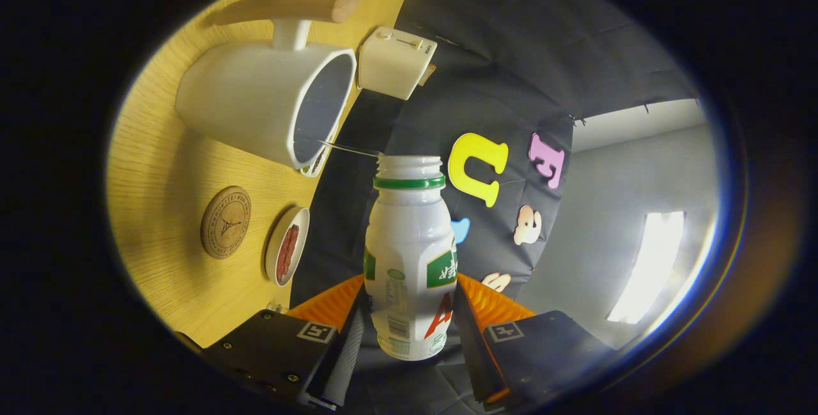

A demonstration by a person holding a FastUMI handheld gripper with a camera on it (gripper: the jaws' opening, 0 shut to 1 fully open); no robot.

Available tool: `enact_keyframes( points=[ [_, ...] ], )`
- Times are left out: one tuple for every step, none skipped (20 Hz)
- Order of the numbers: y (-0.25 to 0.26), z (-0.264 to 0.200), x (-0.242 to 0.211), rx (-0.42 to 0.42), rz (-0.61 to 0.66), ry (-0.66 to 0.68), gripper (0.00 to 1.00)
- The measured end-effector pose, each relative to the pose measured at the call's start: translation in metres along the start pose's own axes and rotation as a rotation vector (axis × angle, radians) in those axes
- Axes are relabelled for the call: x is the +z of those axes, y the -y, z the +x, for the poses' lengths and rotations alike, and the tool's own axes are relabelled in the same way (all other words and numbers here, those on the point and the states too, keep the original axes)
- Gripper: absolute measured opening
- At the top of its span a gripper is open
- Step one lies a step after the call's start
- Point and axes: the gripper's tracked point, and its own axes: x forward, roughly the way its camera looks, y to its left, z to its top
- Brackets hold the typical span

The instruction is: Take the bottle from table, then pour the juice into the cup, finally place the bottle on the coaster

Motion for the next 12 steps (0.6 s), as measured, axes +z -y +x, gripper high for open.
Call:
enact_keyframes(
  points=[
    [0.0000,-0.0004,0.0006,0.000,-0.005,0.004,0.71],
    [0.0005,-0.0006,0.0008,0.000,-0.010,0.008,0.71],
    [0.0009,-0.0010,0.0011,-0.002,-0.014,0.012,0.71],
    [0.0011,-0.0001,0.0017,-0.003,-0.017,0.015,0.71],
    [0.0015,-0.0004,0.0018,-0.004,-0.020,0.017,0.71],
    [0.0016,-0.0004,0.0017,-0.006,-0.021,0.019,0.71],
    [0.0016,-0.0005,0.0018,-0.008,-0.021,0.021,0.71],
    [0.0016,-0.0003,0.0025,-0.011,-0.023,0.025,0.71],
    [0.0017,-0.0009,0.0028,-0.013,-0.026,0.028,0.71],
    [0.0024,-0.0002,0.0029,-0.014,-0.031,0.031,0.71],
    [0.0026,-0.0003,0.0032,-0.016,-0.035,0.033,0.71],
    [0.0028,0.0000,0.0030,-0.017,-0.038,0.036,0.71]
  ],
)
